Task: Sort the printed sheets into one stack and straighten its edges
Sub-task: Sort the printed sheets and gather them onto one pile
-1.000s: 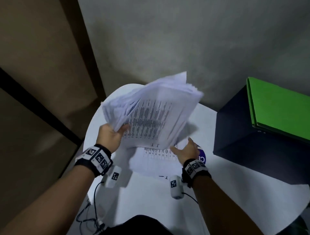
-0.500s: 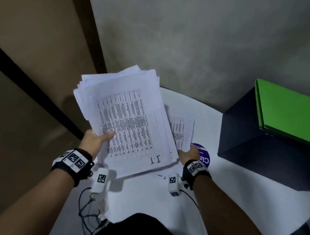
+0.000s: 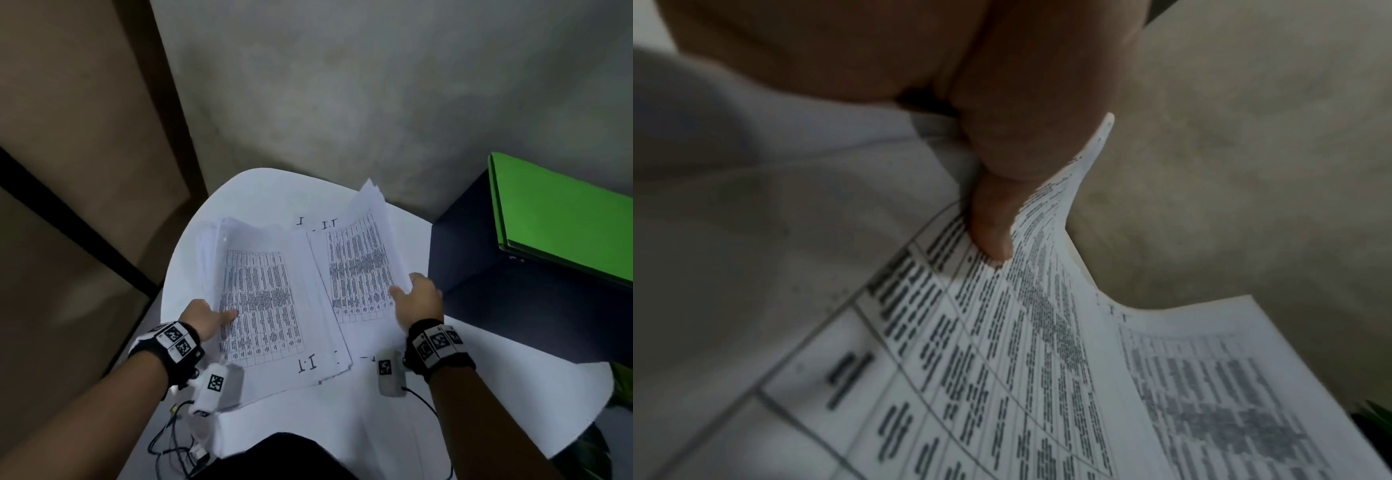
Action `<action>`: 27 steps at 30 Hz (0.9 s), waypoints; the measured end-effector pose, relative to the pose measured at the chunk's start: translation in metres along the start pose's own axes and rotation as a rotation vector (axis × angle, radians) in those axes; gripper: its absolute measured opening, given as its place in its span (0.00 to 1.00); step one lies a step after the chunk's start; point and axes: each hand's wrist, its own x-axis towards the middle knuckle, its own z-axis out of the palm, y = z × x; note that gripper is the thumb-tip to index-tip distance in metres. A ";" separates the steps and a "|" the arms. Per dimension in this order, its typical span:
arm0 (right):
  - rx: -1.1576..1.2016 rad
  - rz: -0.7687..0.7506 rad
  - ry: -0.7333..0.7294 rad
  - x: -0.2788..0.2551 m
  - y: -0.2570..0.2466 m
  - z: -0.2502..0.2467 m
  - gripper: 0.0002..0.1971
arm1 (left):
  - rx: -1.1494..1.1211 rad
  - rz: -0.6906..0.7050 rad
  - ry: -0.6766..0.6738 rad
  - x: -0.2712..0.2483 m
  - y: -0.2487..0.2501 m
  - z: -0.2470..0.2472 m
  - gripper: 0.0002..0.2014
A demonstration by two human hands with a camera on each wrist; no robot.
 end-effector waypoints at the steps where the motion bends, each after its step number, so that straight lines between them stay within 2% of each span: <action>1: -0.021 0.029 -0.005 0.000 0.004 0.002 0.24 | 0.012 0.012 0.013 -0.001 0.003 -0.001 0.22; 4: -0.073 0.061 0.001 -0.002 0.010 0.007 0.20 | 0.033 0.025 0.017 -0.001 0.005 -0.002 0.21; 7: -0.077 0.041 0.080 -0.008 0.009 0.004 0.20 | 0.031 0.016 0.004 -0.003 0.005 -0.004 0.20; 12: 0.026 -0.122 0.222 -0.014 0.001 -0.018 0.18 | 0.056 -0.001 -0.005 -0.002 0.005 -0.004 0.22; 14: 0.091 -0.232 0.308 -0.019 -0.006 -0.033 0.15 | 0.055 -0.008 -0.001 -0.002 0.005 -0.003 0.22; 17: 0.214 -0.364 0.482 -0.029 -0.025 -0.062 0.12 | 0.044 0.012 0.018 -0.004 0.006 -0.004 0.22; 19: 0.316 -0.390 0.540 -0.034 -0.037 -0.080 0.12 | 0.011 0.068 0.034 -0.003 0.004 -0.002 0.23; 24: 0.564 -0.388 0.454 -0.039 -0.053 -0.091 0.06 | -0.092 0.186 0.117 -0.011 0.006 0.003 0.15; 27: 0.604 -0.371 0.350 -0.038 -0.058 -0.070 0.02 | -0.104 0.207 0.122 -0.007 0.001 0.003 0.15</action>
